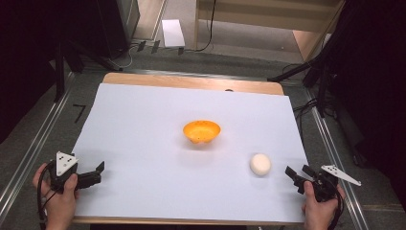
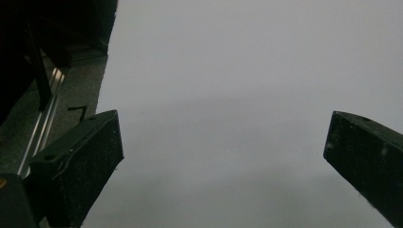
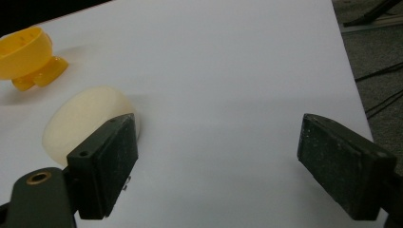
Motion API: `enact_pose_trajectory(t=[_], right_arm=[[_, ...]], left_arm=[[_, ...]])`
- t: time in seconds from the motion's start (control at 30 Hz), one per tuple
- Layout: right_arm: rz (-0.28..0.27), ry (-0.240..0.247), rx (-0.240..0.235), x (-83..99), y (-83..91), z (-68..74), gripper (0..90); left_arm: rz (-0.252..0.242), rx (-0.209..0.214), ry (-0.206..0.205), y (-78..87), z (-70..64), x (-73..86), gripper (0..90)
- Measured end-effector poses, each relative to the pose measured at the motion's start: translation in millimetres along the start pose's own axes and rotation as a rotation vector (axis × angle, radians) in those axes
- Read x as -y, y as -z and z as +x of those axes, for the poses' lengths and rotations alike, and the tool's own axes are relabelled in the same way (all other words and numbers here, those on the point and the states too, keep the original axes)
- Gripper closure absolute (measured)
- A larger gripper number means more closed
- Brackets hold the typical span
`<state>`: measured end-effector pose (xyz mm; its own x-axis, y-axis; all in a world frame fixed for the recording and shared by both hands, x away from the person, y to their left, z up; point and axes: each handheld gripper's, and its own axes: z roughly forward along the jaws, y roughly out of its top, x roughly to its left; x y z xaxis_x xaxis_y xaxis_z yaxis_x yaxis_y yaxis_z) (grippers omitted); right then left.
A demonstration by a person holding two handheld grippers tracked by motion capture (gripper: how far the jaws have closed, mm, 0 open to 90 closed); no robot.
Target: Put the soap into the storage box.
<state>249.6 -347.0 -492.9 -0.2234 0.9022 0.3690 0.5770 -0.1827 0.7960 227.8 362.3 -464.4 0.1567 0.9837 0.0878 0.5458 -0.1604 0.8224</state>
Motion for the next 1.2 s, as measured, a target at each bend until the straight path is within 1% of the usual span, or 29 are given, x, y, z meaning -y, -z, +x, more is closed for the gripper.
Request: enact_pose_trajectory(t=[0.13,0.23,0.37,0.4,0.5,0.57,0.63,0.77,0.9,0.97,1.03,1.07,1.1,1.13,1.17,1.2], right_arm=[[0.009,0.017,0.009,-0.3,-0.7,2.2,14.0],[0.021,0.034,0.028,-0.5,-1.5,4.6,14.0],[0.049,0.05,0.046,-1.3,-3.1,7.5,13.8],[0.053,0.063,0.043,-1.5,-3.5,7.8,13.9],[0.086,0.068,0.04,-2.6,-5.4,10.6,13.8],[0.105,0.061,0.018,-4.1,-6.6,11.5,13.9],[0.13,0.075,0.005,-5.9,-7.1,12.8,13.9],[0.182,0.11,0.026,-12.4,-6.3,17.3,14.5],[0.228,0.151,0.033,-19.1,-3.9,24.3,14.6],[0.25,0.168,0.039,-21.9,-4.0,27.2,14.6],[0.276,0.187,0.049,-24.3,-4.4,30.1,14.6],[0.289,0.193,0.046,-25.4,-4.5,31.5,14.5],[0.289,0.193,0.046,-25.4,-4.5,31.5,14.5],[0.318,0.203,0.047,-27.4,-4.7,34.6,14.5],[0.328,0.219,0.05,-28.3,-5.1,35.9,14.5],[0.34,0.224,0.053,-29.1,-5.2,37.7,14.5]], left_arm=[[0.001,-0.003,-0.002,0.3,-0.6,0.0,0.0],[0.001,-0.001,-0.003,0.3,-0.2,0.0,0.0],[0.006,-0.002,-0.004,-0.1,-0.4,-0.2,0.0],[0.007,-0.005,-0.004,0.0,-0.6,-0.2,0.0],[0.003,-0.003,-0.002,0.2,-0.4,-0.1,0.0],[0.001,-0.007,-0.004,0.3,-0.8,0.0,0.0],[0.0,-0.007,-0.007,0.3,-1.1,0.1,0.0],[0.0,-0.007,-0.009,0.4,-1.1,0.1,0.0],[0.006,-0.014,-0.015,-0.4,-2.2,-0.2,0.0],[0.002,-0.008,-0.015,-0.1,-1.7,0.1,0.0],[-0.007,0.0,-0.007,0.9,-0.9,0.4,0.0],[-0.01,0.004,-0.004,1.1,-0.3,0.6,0.0],[-0.01,0.004,-0.004,1.1,-0.3,0.6,0.0],[-0.009,0.003,0.0,1.1,0.1,0.5,0.0],[-0.009,0.003,0.004,1.2,0.1,0.6,0.0],[-0.009,0.003,0.004,1.2,0.1,0.6,0.0]])
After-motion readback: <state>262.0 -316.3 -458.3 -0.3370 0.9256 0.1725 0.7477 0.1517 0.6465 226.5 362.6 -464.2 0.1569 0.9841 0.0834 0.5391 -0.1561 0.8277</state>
